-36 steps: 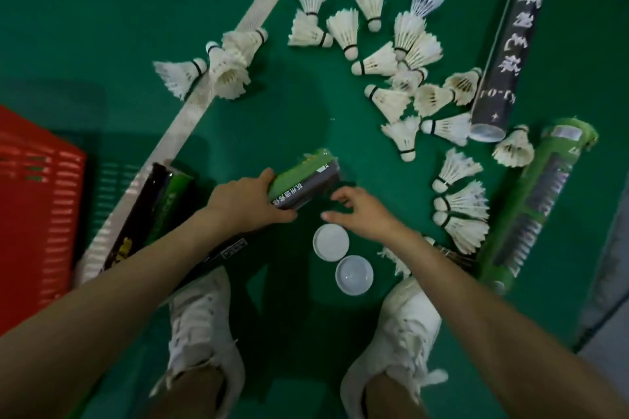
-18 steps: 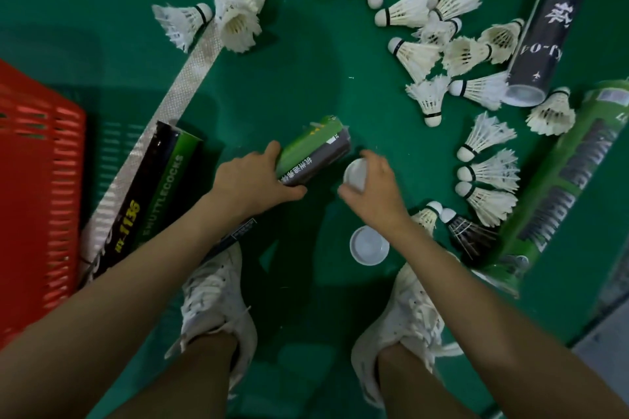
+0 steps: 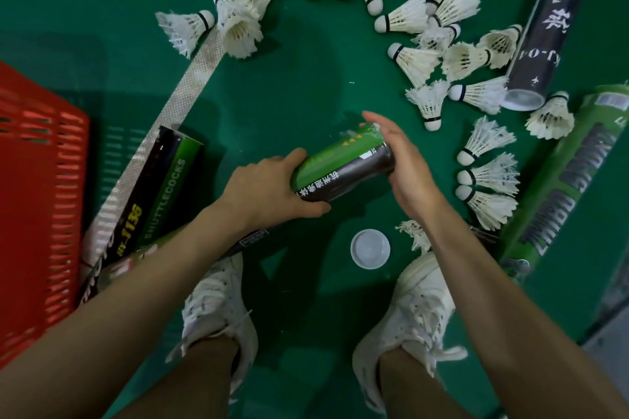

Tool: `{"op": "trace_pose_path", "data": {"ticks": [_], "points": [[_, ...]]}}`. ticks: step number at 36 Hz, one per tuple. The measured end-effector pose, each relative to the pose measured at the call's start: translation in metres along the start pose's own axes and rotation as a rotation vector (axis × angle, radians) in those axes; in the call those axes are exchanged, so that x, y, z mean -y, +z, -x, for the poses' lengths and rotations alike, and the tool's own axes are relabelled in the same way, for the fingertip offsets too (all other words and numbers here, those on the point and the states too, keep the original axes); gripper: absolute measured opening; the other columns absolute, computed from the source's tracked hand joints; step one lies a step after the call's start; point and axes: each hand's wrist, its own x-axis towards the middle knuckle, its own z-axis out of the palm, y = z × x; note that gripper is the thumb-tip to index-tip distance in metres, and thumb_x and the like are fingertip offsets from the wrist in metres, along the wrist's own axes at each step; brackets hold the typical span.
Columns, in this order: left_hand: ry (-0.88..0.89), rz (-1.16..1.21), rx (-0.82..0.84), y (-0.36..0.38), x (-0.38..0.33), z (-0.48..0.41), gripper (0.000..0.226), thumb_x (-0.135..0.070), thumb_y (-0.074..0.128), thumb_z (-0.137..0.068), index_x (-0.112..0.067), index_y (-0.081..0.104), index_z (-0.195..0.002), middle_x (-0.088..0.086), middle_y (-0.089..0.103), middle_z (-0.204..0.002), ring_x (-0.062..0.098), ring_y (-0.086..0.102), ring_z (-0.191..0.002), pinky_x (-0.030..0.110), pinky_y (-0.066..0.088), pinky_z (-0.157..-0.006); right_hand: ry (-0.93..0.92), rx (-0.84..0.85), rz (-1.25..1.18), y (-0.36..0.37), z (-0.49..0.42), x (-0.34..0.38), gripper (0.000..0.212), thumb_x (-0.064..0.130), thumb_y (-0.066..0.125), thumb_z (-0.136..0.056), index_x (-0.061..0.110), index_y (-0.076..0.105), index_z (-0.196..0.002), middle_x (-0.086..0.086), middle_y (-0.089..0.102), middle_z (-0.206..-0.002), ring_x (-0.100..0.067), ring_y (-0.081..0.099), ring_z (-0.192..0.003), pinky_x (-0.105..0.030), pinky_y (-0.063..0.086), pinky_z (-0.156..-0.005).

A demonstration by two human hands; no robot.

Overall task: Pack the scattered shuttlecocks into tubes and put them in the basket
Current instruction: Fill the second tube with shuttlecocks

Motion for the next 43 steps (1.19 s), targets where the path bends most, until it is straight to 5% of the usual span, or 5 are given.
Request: {"op": "trace_pose_path", "data": {"ticks": [5,16,27,36,43], "points": [[0.012,0.051,-0.011,-0.001,-0.004,-0.001,0.072,-0.076,0.064,-0.064,-0.034,0.042,-0.119,0.001,0.063,-0.111,0.03,0.06,-0.102,0.038,0.048,-0.083,-0.053,0.035,0.108,-0.003,0.005,0.011,0.044,0.054,0.034,-0.095,0.039,0.052,-0.133,0.016,0.049,-0.139,0.002,0.04,-0.13,-0.027,0.027,-0.111],[0.052,0.007,-0.131,-0.005,-0.007,0.001,0.072,-0.076,0.062,-0.065,-0.031,0.045,-0.117,-0.001,0.066,-0.104,0.029,0.062,-0.096,0.035,0.045,-0.076,-0.13,-0.092,0.059,0.014,0.012,0.019,0.036,0.047,0.056,-0.086,0.049,0.055,-0.122,0.012,0.056,-0.135,-0.007,0.051,-0.125,-0.04,0.035,-0.112],[0.023,-0.05,-0.105,0.006,-0.014,0.004,0.071,-0.08,0.06,-0.062,-0.031,0.047,-0.111,0.002,0.069,-0.099,0.031,0.064,-0.093,0.034,0.043,-0.073,-0.087,-0.113,0.056,0.012,0.023,0.015,0.036,0.029,0.042,-0.101,0.025,0.053,-0.135,0.007,0.057,-0.135,0.003,0.048,-0.123,-0.001,0.033,-0.096],[-0.024,-0.033,-0.041,0.005,-0.013,0.001,0.073,-0.08,0.059,-0.063,-0.032,0.048,-0.115,0.004,0.068,-0.104,0.032,0.063,-0.097,0.035,0.045,-0.077,-0.101,-0.196,0.165,0.019,0.013,0.011,0.029,0.042,0.052,-0.095,0.035,0.061,-0.121,0.013,0.061,-0.126,0.0,0.052,-0.12,-0.02,0.038,-0.103],[-0.054,-0.009,0.0,0.012,-0.013,0.001,0.071,-0.08,0.06,-0.063,-0.031,0.048,-0.113,0.005,0.068,-0.102,0.032,0.063,-0.096,0.033,0.04,-0.072,-0.055,-0.222,0.165,0.02,0.008,0.008,0.035,0.039,0.039,-0.101,0.027,0.063,-0.122,0.011,0.062,-0.126,-0.002,0.05,-0.12,-0.015,0.037,-0.098]]}}
